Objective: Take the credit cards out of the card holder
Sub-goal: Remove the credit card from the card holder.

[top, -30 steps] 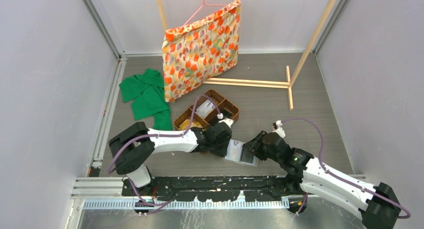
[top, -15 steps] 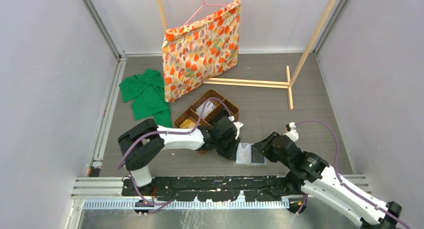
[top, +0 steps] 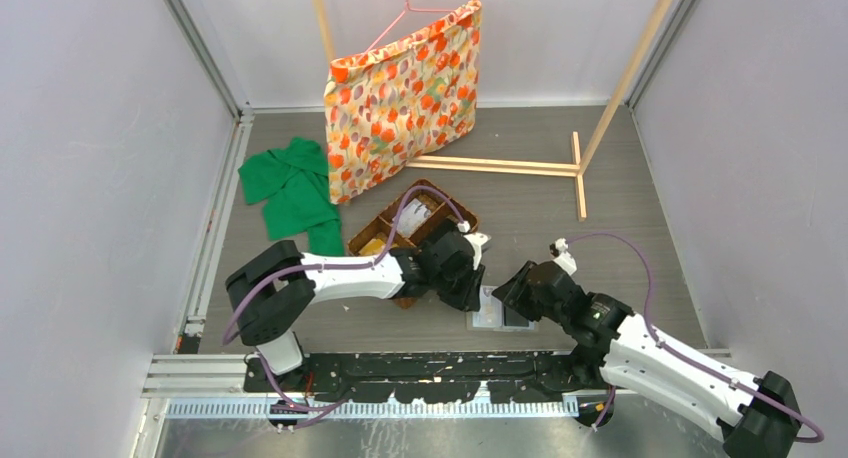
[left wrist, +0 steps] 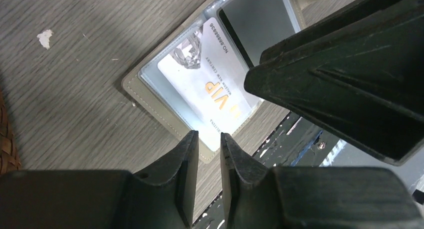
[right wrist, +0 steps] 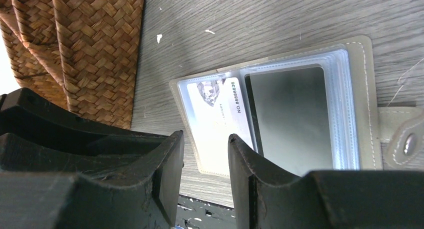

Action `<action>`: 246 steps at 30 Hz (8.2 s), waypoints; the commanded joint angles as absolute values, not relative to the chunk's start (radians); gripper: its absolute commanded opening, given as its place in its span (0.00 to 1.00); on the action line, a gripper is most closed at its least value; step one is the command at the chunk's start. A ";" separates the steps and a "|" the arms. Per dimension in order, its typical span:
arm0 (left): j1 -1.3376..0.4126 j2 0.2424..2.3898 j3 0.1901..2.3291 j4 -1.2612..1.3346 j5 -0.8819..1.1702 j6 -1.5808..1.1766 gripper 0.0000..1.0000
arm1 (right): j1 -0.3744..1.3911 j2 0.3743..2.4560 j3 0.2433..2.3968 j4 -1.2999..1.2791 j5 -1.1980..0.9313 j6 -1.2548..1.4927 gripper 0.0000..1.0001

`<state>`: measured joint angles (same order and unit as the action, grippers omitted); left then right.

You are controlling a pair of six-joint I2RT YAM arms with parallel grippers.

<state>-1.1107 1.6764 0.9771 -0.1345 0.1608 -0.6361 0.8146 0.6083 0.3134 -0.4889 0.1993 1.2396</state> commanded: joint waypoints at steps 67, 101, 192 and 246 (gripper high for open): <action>-1.114 1.976 1.039 -0.066 0.151 -0.655 0.22 | 0.603 0.267 0.163 -0.707 0.078 1.212 0.19; -1.085 1.981 1.046 -0.113 0.128 -0.636 0.22 | 0.604 0.100 0.265 -1.000 0.244 1.270 0.01; -1.176 1.925 1.323 -0.124 0.234 -0.709 0.27 | 0.603 0.475 0.320 -0.770 0.325 1.195 0.49; -1.104 2.053 1.226 -0.005 0.299 -0.764 0.25 | 0.602 0.342 0.275 -0.758 0.198 1.199 0.19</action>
